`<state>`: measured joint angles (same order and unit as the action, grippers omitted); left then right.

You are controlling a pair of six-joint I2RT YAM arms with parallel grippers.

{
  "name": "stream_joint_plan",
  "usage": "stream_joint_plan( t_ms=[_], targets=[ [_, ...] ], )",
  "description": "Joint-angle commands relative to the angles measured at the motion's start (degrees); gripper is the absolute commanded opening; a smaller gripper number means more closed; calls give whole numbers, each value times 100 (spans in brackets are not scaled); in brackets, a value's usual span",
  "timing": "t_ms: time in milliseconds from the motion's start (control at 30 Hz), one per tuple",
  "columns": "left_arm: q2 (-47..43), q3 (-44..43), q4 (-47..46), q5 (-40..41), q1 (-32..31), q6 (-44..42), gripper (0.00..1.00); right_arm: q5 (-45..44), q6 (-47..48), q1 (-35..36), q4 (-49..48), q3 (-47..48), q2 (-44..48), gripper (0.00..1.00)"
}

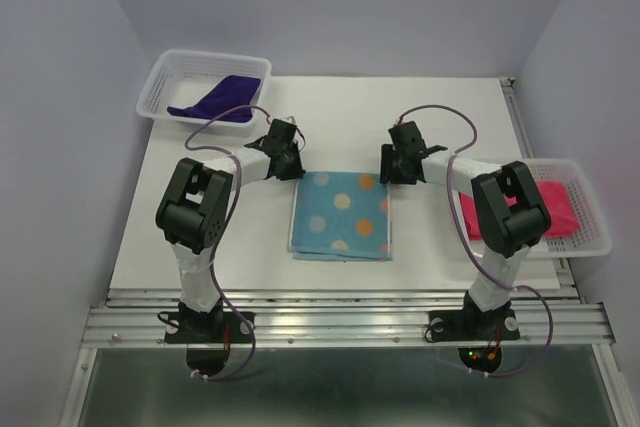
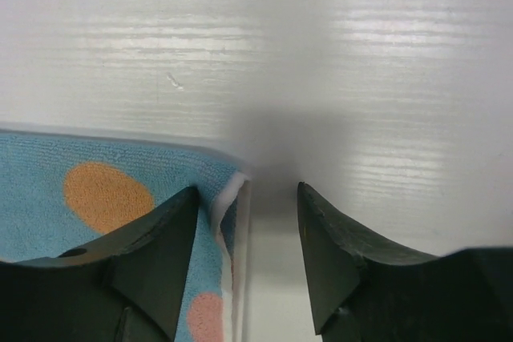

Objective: Fold and stack the towels
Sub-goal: Fold the towel

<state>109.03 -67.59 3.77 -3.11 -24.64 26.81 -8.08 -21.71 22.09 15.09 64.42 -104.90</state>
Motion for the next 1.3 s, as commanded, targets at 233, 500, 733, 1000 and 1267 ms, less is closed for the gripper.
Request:
stream_joint_plan(
  t_ms=[233,500,733,1000,1267],
  targets=[
    [136,-79,-8,83,-23,8,0,359,361,-55,-542,150,-338,39],
    [-716,641,-1027,118,-23,167,0,667,537,-55,-797,0,-92,1],
    [-1604,1572,-1835,-75,-67,448,0,1308,528,-38,-1043,-667,759,1],
    [-2639,2689,-2257,-102,-234,676,0,2046,256,59,-1087,-1528,1919,1],
    [-3975,3919,-2460,-58,-524,1098,0,2609,-105,217,-1043,-2433,2931,1]
  ],
)
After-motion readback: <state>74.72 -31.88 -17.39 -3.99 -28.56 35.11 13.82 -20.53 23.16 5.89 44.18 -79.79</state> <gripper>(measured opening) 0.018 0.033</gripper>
